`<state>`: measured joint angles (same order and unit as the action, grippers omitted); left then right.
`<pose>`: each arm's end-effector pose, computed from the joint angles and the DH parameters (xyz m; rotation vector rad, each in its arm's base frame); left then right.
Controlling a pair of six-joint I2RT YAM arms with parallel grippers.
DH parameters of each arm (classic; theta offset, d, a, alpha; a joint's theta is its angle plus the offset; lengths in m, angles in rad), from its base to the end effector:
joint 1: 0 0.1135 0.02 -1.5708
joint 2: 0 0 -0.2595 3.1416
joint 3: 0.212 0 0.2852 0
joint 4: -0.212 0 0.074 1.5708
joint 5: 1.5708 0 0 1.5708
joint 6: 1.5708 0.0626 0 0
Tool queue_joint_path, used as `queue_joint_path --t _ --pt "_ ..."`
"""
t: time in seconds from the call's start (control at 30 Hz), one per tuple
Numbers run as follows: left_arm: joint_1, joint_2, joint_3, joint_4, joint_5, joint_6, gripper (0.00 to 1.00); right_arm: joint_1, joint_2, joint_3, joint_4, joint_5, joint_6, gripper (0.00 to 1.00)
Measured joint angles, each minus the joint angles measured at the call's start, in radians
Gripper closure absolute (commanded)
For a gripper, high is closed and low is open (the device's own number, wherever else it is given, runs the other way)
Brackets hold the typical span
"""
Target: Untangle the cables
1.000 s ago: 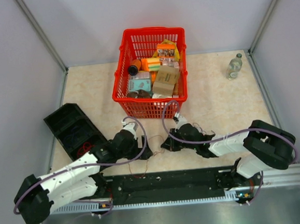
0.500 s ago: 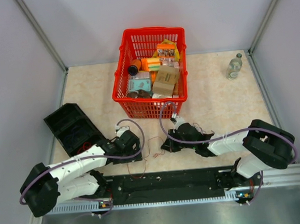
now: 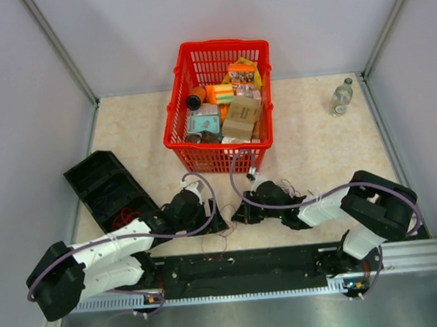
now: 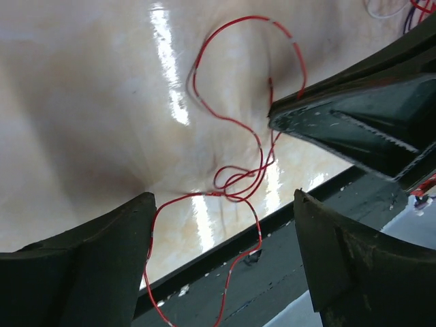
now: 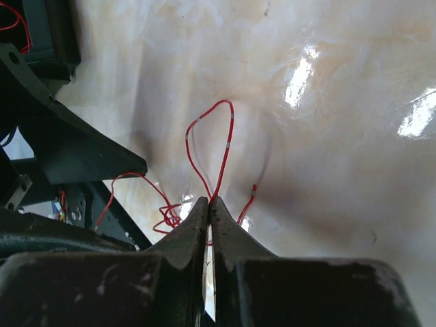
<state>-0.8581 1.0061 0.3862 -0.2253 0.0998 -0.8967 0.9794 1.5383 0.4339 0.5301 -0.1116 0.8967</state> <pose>0.1479 -0.1806 0.1176 -0.0009 2.6238 -0.8496 0.1642 0.2570 0.0768 -0.1719 2.3920 1.1308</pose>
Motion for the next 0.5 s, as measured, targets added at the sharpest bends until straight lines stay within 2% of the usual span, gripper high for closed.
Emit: queue_joint_path --t 0.13,0.23,0.37,0.5 --pt "0.0 0.075 0.002 0.09 0.029 0.005 0.25 0.001 0.027 0.0 0.024 -0.021 0.032 1.0" --pt "0.0 0.124 0.018 0.122 0.038 0.014 0.39 0.005 0.043 0.0 0.043 -0.035 0.06 1.0" --pt "-0.001 0.157 0.021 0.137 0.038 0.031 0.49 0.008 0.05 0.0 0.076 -0.056 0.098 1.0" --pt "-0.004 0.164 0.022 0.136 0.034 0.044 0.53 0.009 0.05 0.0 0.085 -0.066 0.119 1.0"
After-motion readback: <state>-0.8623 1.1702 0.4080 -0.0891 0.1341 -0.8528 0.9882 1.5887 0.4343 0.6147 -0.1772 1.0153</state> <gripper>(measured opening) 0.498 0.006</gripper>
